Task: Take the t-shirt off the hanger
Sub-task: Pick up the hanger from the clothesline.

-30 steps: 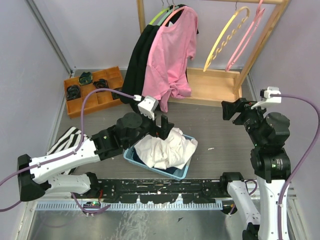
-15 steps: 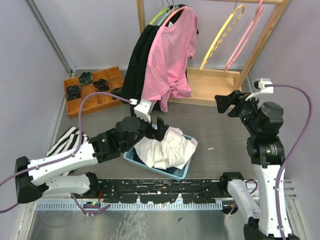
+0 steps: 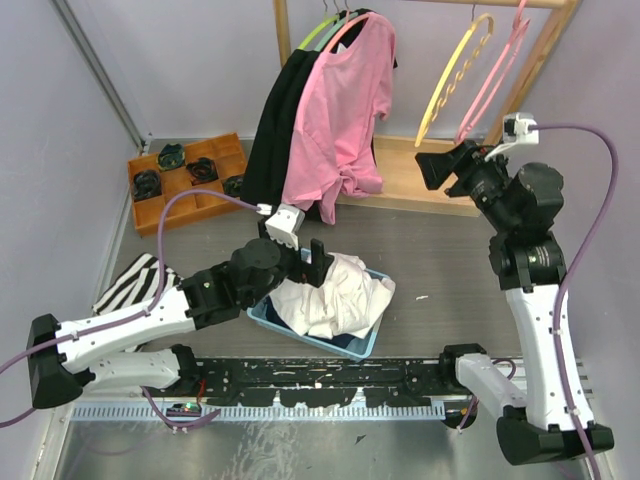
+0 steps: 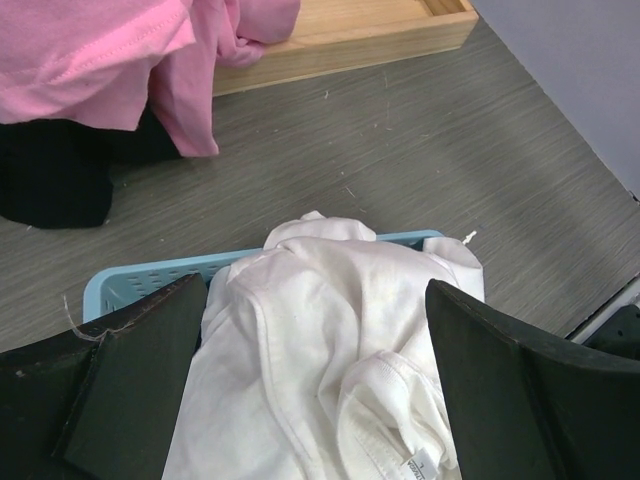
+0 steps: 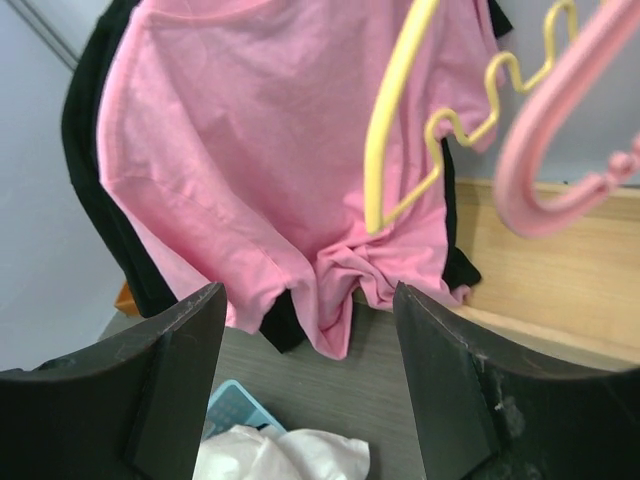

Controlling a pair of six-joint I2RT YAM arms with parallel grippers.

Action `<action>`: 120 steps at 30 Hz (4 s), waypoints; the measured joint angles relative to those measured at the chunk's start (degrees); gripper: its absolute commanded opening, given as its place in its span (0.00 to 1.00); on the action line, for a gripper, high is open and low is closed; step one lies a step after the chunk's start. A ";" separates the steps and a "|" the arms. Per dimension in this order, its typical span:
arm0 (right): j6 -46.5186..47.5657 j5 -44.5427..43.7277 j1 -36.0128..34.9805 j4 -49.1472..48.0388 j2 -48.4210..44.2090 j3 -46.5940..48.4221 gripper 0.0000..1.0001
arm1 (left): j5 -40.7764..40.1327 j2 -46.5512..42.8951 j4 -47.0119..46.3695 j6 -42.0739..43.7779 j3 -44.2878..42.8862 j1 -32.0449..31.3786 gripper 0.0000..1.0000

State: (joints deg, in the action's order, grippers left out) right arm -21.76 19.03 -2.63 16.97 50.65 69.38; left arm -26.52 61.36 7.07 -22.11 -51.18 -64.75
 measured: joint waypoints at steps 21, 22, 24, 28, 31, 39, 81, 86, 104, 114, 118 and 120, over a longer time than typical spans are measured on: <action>8.66 -25.68 -28.61 0.76 25.05 25.49 0.74 | 1.77 -0.79 -1.70 -1.11 3.78 0.00 0.98; 8.83 -26.23 -28.98 0.85 25.83 26.27 0.74 | 1.81 -1.16 -1.81 -1.09 4.15 0.00 0.98; 9.01 -27.06 -29.46 0.87 27.15 27.56 0.73 | 1.84 -1.68 -1.97 -1.07 4.48 0.00 0.98; 8.98 -28.13 -30.18 0.81 29.59 29.75 0.73 | 2.01 -2.12 -2.75 -1.03 4.52 0.00 0.98; 8.98 -28.79 -30.93 0.74 32.02 32.17 0.72 | 2.23 -2.32 -4.00 -1.05 5.38 0.00 0.98; 8.87 -32.09 -33.68 0.96 41.00 41.77 0.69 | 3.08 -2.40 -4.74 -1.36 7.76 0.00 0.98; 8.02 -51.54 -35.39 12.22 56.98 61.77 0.56 | 1.99 -6.34 -5.95 0.20 10.12 0.00 0.98; 9.68 -52.43 -35.08 12.22 57.00 65.51 0.51 | 1.97 -6.29 -5.95 0.68 10.12 0.00 0.98; 10.64 -44.76 -32.89 8.81 57.07 64.63 0.57 | 1.95 -5.95 -6.14 1.05 10.12 0.00 0.98; 9.01 -39.82 -32.98 8.39 57.09 64.35 0.59 | 1.92 -5.92 -6.40 1.07 10.12 0.00 0.98; 8.46 -39.47 -33.29 8.33 57.09 64.35 0.59 | 1.70 -5.92 -6.40 1.11 10.12 0.00 0.98; 8.15 -39.39 -33.44 8.31 57.09 64.35 0.61 | 1.55 -5.92 -6.40 1.14 10.12 0.00 0.98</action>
State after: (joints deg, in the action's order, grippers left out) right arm -13.61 -20.36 -36.07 25.28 107.74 133.73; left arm -24.97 55.44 0.67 -20.97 -41.06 -64.75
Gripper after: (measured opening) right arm 0.590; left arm 0.980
